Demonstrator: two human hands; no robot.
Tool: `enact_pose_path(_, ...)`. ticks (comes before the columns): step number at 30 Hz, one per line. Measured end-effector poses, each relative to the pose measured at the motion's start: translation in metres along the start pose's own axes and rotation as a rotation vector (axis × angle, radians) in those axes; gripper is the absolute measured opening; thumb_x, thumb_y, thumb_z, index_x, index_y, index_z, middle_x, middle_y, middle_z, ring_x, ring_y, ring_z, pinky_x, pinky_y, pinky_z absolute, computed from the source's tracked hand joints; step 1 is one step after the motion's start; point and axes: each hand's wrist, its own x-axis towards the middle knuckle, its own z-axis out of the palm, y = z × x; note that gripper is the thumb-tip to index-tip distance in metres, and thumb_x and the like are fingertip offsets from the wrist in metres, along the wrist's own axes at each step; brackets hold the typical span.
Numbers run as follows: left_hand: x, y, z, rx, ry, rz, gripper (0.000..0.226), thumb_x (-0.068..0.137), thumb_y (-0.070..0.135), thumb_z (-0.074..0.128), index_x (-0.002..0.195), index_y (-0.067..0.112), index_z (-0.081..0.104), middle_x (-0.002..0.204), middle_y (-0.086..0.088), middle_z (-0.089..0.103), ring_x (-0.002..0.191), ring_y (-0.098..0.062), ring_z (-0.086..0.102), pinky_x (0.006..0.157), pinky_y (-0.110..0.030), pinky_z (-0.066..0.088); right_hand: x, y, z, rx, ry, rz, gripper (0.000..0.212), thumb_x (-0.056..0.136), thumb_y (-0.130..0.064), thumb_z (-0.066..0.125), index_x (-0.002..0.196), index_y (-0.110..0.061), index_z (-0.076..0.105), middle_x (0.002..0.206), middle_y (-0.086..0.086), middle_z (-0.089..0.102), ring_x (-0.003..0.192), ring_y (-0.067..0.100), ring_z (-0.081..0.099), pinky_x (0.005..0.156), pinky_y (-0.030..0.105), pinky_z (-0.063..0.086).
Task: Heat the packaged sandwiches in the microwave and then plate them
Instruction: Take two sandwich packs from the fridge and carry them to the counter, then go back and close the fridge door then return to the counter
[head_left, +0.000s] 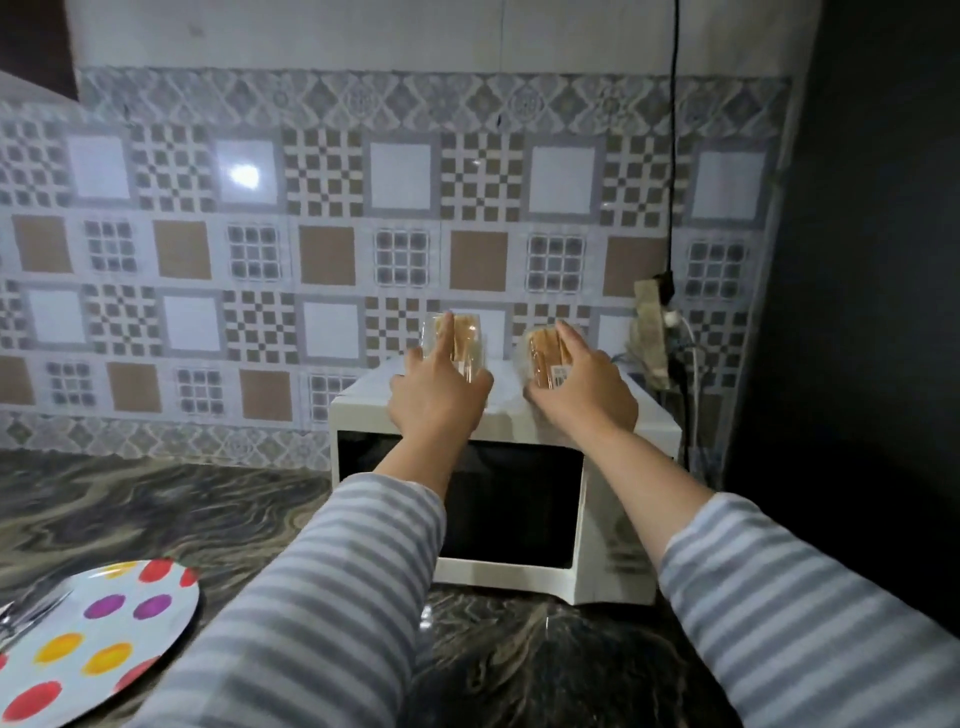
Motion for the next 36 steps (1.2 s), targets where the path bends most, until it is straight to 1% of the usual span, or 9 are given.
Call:
enact_pose_path(3,0.036,0.009,0.018,0.052,-0.010,0.005,0.073,0.090,0.054,0.045,0.147,0.052,0.000,0.149,-0.010,0.031,0.118,-0.038,0.050,0.079,-0.043,0.048,0.039,0.001,0.012,0.031,0.007,0.026,0.084,0.082,-0.044,0.066,0.148,-0.047,0.015,0.133,0.006,0.048,0.117,0.029,0.053,0.081,0.036,0.047)
enact_pose_path(5,0.056,0.011,0.030,0.056,-0.013,0.006,0.073,0.091,0.052,0.045,0.148,0.050,0.001,0.145,-0.010,0.033,0.117,-0.038,0.050,0.074,-0.040,0.042,0.060,0.002,0.022,0.051,0.010,0.043,0.084,0.082,-0.043,0.067,0.148,-0.047,0.014,0.133,0.006,0.048,0.118,0.029,0.052,0.078,0.035,0.046)
enact_pose_path(13,0.103,-0.003,0.078,0.060,-0.121,-0.031,0.069,0.092,0.058,0.038,0.148,0.050,0.001,0.150,-0.010,0.030,0.120,-0.040,0.049,0.087,-0.045,0.044,0.104,0.010,0.074,0.022,-0.014,0.139,0.079,0.084,-0.043,0.065,0.147,-0.047,0.018,0.135,0.004,0.049,0.112,0.028,0.056,0.073,0.030,0.040)
enact_pose_path(18,0.115,-0.006,0.091,0.097,-0.158,-0.043,0.065,0.093,0.056,0.035,0.150,0.048,0.003,0.149,-0.009,0.032,0.123,-0.039,0.045,0.092,-0.045,0.041,0.113,0.016,0.092,-0.018,-0.019,0.174,0.080,0.081,-0.045,0.066,0.148,-0.043,0.022,0.134,0.002,0.052,0.111,0.027,0.058,0.073,0.029,0.042)
enact_pose_path(22,0.120,-0.007,0.094,0.145,-0.202,-0.080,0.067,0.093,0.053,0.038,0.150,0.048,0.003,0.152,-0.008,0.029,0.125,-0.038,0.045,0.095,-0.046,0.038,0.116,0.015,0.097,-0.040,-0.008,0.183,0.081,0.080,-0.048,0.065,0.148,-0.041,0.022,0.133,0.003,0.052,0.113,0.027,0.056,0.080,0.033,0.047)
enact_pose_path(27,0.119,-0.012,0.095,0.145,-0.240,-0.085,0.069,0.090,0.060,0.036,0.149,0.048,0.002,0.152,-0.008,0.030,0.125,-0.037,0.046,0.097,-0.049,0.038,0.117,0.014,0.101,-0.073,-0.050,0.167,0.079,0.083,-0.057,0.059,0.148,-0.041,0.016,0.134,0.007,0.047,0.114,0.031,0.054,0.084,0.037,0.046)
enact_pose_path(29,0.117,-0.010,0.088,0.185,-0.226,-0.072,0.074,0.088,0.065,0.038,0.150,0.046,0.003,0.157,-0.006,0.023,0.130,-0.037,0.041,0.100,-0.052,0.033,0.117,0.015,0.098,-0.088,-0.068,0.161,0.079,0.083,-0.062,0.055,0.148,-0.042,0.015,0.136,0.008,0.046,0.117,0.032,0.053,0.088,0.039,0.046)
enact_pose_path(31,0.113,-0.007,0.079,0.205,-0.178,-0.031,0.073,0.088,0.064,0.038,0.150,0.042,0.007,0.157,-0.004,0.022,0.134,-0.036,0.037,0.102,-0.053,0.029,0.117,0.015,0.094,-0.102,-0.069,0.136,0.077,0.084,-0.064,0.052,0.148,-0.042,0.015,0.139,0.009,0.044,0.119,0.033,0.051,0.094,0.042,0.046)
enact_pose_path(36,0.079,-0.011,0.060,0.212,-0.122,0.074,0.071,0.088,0.061,0.038,0.151,0.035,0.016,0.154,-0.004,0.030,0.139,-0.032,0.028,0.105,-0.052,0.027,0.083,0.010,0.076,-0.183,-0.036,0.008,0.060,0.090,-0.058,0.047,0.143,-0.035,0.030,0.148,0.008,0.036,0.132,0.035,0.036,0.105,0.047,0.036)
